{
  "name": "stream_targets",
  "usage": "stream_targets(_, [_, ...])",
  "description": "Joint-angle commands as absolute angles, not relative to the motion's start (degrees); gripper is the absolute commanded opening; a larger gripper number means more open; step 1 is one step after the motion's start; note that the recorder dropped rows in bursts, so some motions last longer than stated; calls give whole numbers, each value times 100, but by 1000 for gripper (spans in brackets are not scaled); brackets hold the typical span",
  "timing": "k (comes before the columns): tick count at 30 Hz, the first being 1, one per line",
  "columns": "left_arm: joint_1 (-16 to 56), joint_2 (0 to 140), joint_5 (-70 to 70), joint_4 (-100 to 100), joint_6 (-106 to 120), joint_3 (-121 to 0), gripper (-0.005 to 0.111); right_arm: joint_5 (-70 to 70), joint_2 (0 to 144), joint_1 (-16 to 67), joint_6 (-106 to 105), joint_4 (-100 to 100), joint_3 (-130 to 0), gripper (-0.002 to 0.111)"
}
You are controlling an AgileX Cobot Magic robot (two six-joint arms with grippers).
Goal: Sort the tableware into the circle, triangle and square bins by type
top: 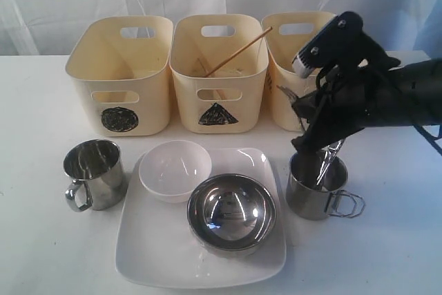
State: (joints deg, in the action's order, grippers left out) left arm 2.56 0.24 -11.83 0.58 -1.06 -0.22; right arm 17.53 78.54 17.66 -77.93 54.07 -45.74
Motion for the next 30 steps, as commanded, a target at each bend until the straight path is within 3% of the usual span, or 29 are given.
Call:
stream_targets(1, [244,0,-1162,79,-126,0,0,1318,7463,1773,-7611,5608,-4560,0])
stream_targets(12, [244,0,-1162,79,-126,0,0,846,7216,1773,-7597,6332,-4695,0])
stream_targets(23, [244,0,-1162,79,-126,0,0,1017,7973,1773,-7793,6819,-5904,0])
stream_targets(30, [244,0,-1162,79,-126,0,0,2088,8958,1773,-10173,8270,-6567,0])
